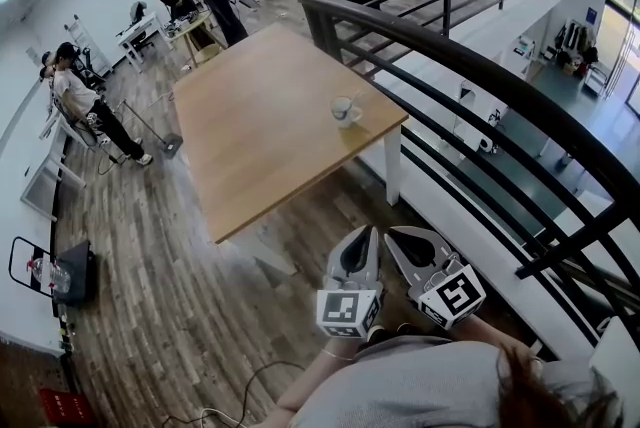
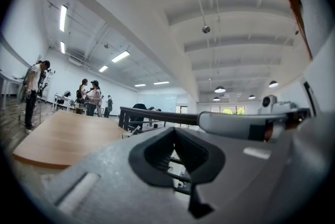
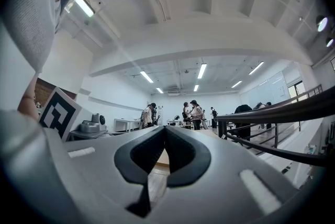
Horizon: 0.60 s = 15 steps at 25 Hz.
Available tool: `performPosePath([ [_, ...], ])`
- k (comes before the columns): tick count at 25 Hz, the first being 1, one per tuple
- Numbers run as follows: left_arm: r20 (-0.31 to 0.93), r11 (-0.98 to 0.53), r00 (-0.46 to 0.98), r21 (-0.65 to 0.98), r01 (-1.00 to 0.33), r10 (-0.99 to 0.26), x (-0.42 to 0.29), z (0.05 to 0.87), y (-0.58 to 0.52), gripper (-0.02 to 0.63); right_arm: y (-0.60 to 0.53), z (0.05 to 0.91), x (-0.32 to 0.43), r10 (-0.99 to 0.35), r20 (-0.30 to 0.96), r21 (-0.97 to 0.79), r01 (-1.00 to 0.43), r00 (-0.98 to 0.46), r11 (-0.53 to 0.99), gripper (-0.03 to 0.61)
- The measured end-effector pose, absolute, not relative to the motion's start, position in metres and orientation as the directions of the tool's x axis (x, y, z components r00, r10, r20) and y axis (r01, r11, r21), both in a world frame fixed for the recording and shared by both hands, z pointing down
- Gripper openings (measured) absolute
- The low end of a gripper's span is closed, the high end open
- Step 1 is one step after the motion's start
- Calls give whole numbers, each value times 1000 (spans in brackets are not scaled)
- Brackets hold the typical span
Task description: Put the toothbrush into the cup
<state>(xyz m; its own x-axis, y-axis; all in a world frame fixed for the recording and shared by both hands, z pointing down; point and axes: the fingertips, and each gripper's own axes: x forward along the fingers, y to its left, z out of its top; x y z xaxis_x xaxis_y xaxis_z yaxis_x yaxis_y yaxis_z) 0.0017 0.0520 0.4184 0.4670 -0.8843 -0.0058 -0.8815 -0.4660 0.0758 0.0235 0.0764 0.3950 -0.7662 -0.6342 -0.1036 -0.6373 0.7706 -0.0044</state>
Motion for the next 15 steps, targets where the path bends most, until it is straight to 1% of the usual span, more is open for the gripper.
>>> performPosePath([
  [15, -18, -451, 451, 74, -889, -892, -9, 417, 55, 3, 80, 395, 13, -619, -98, 12, -623, -779, 782, 5],
])
